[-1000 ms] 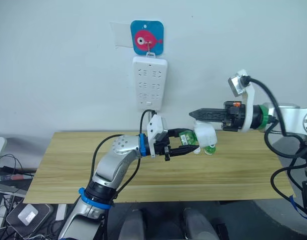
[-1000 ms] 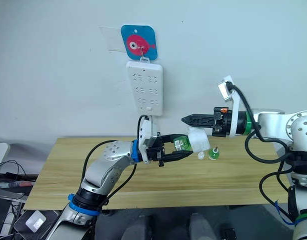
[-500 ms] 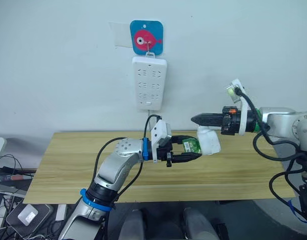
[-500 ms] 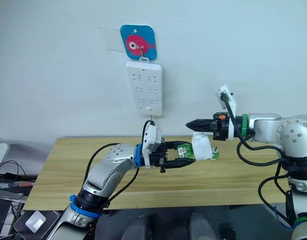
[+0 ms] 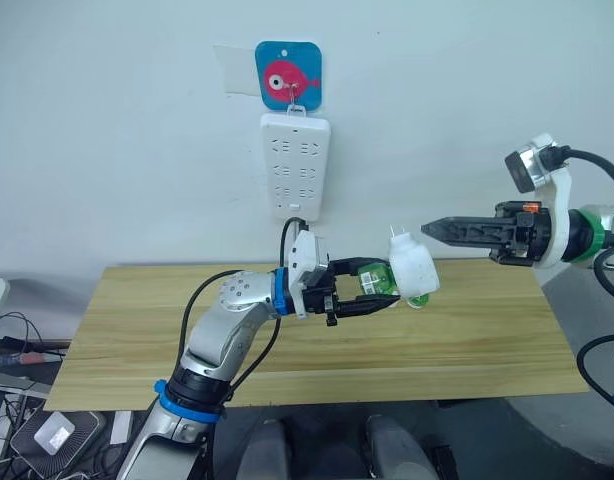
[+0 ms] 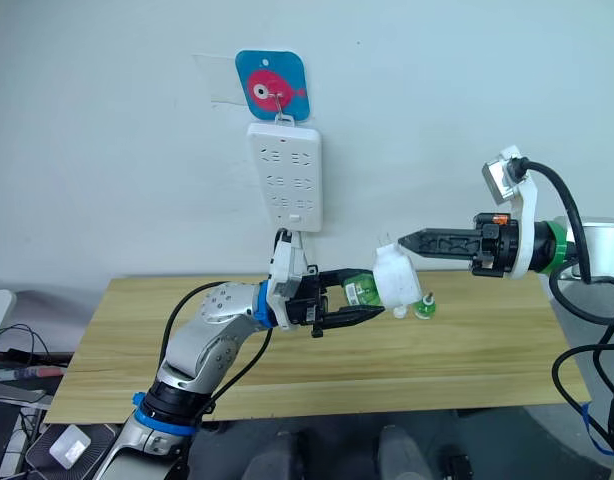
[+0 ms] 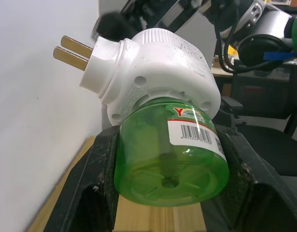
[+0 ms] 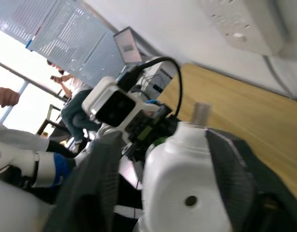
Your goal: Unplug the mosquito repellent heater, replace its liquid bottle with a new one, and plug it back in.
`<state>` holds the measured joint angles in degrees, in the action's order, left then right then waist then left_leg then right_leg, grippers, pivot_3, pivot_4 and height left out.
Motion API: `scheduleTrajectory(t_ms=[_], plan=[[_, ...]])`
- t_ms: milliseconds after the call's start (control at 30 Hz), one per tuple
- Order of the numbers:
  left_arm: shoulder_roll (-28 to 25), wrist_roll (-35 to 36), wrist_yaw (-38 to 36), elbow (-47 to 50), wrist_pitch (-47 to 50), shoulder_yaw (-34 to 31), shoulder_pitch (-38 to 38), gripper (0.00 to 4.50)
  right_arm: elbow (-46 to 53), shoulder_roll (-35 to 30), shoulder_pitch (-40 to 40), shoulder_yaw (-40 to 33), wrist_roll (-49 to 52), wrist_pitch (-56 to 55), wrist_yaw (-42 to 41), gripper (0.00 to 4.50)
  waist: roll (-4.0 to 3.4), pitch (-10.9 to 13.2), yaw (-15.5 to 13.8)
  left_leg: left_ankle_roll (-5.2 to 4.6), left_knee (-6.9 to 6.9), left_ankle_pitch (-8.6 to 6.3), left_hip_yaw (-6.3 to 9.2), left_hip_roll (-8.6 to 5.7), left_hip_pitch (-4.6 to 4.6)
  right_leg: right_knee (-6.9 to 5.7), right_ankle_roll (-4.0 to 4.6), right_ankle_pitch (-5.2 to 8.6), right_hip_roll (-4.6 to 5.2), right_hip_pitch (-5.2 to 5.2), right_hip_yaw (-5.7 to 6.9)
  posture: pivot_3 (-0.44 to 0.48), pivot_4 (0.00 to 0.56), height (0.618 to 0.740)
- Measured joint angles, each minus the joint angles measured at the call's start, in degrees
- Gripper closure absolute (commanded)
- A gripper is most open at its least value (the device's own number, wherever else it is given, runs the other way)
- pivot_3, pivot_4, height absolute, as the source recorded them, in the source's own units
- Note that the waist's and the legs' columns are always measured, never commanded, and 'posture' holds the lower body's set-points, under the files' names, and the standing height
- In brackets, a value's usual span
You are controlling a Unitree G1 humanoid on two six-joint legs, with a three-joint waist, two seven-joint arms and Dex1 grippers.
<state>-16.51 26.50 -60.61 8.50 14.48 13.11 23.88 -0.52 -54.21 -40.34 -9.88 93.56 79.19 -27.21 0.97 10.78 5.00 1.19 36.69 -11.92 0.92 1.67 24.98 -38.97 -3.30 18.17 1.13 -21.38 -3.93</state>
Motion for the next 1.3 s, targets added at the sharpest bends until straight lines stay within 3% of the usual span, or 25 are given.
scheduleTrajectory(t_ms=[67,233,367,567,1033,1100,1233,1300], plan=[[0.0,-0.3,-0.2,-0.4,-1.8,-0.1,0.0,2.23,-1.6,-0.2,1.3,-1.0,0.0,0.0,0.0,0.03,0.00,0.0,0.0,0.00,-0.01,0.00,-0.03,0.00,0.01,0.02,0.00,0.00,0.00,0.00,0.01,-0.162,0.167,0.740],[-0.3,-2.1,-1.4,-2.4,-8.1,-0.1,-0.6,2.23,-6.9,-6.1,3.4,-2.6,-6.5,1.1,-6.6,0.03,-0.01,0.0,-0.1,0.00,-0.01,0.00,-0.12,-0.01,0.01,0.02,0.00,0.00,0.02,-0.01,-0.01,-0.175,0.167,0.740],[-0.4,-3.4,-2.3,-3.5,-12.9,0.0,-0.5,2.23,-1.0,-7.7,6.0,-1.3,-11.6,1.7,-13.9,0.03,-0.02,0.0,0.4,0.00,-0.02,0.00,-0.10,0.04,-0.06,-0.01,0.00,0.00,-0.04,-0.01,-0.07,-0.174,0.167,0.740],[-0.8,-6.7,-3.8,-6.2,-17.1,0.6,0.3,2.23,9.1,-3.8,6.7,2.3,-16.5,0.1,-16.7,0.03,-0.02,0.0,0.8,0.00,0.02,0.00,-0.06,0.02,-0.06,-0.02,-0.01,0.00,-0.02,0.01,-0.06,-0.168,0.168,0.740],[-0.3,-6.9,-3.7,-6.1,-17.3,1.4,1.2,2.23,11.7,3.5,6.0,3.4,-18.5,1.7,-15.0,0.03,-0.03,0.0,0.6,0.00,0.00,-0.01,0.07,0.01,-0.05,-0.02,-0.01,0.00,-0.01,0.01,-0.03,-0.150,0.170,0.740],[-0.3,-6.9,-3.7,-6.1,-17.3,1.7,1.2,2.23,11.6,4.5,6.0,3.4,-18.2,2.3,-13.8,0.38,-0.03,0.0,0.5,0.00,0.00,-0.01,0.07,0.01,-0.05,-0.03,-0.01,0.00,-0.01,0.01,-0.02,-0.149,0.170,0.740],[-0.5,-7.0,-3.7,-6.0,-17.3,1.7,1.2,2.23,11.4,5.3,6.0,2.7,-17.0,3.4,-12.4,1.54,-0.03,0.0,0.5,0.00,0.00,-0.01,0.07,0.01,-0.05,-0.02,-0.01,0.00,-0.01,0.01,-0.02,-0.148,0.168,0.740],[-0.5,-7.0,-3.7,-5.7,-17.3,1.7,1.2,2.23,11.2,5.3,6.0,2.1,-16.2,4.0,-11.8,1.52,-0.03,0.0,0.5,0.00,0.00,-0.01,0.07,0.01,-0.05,-0.02,-0.01,0.00,-0.01,0.01,-0.02,-0.147,0.166,0.740]])
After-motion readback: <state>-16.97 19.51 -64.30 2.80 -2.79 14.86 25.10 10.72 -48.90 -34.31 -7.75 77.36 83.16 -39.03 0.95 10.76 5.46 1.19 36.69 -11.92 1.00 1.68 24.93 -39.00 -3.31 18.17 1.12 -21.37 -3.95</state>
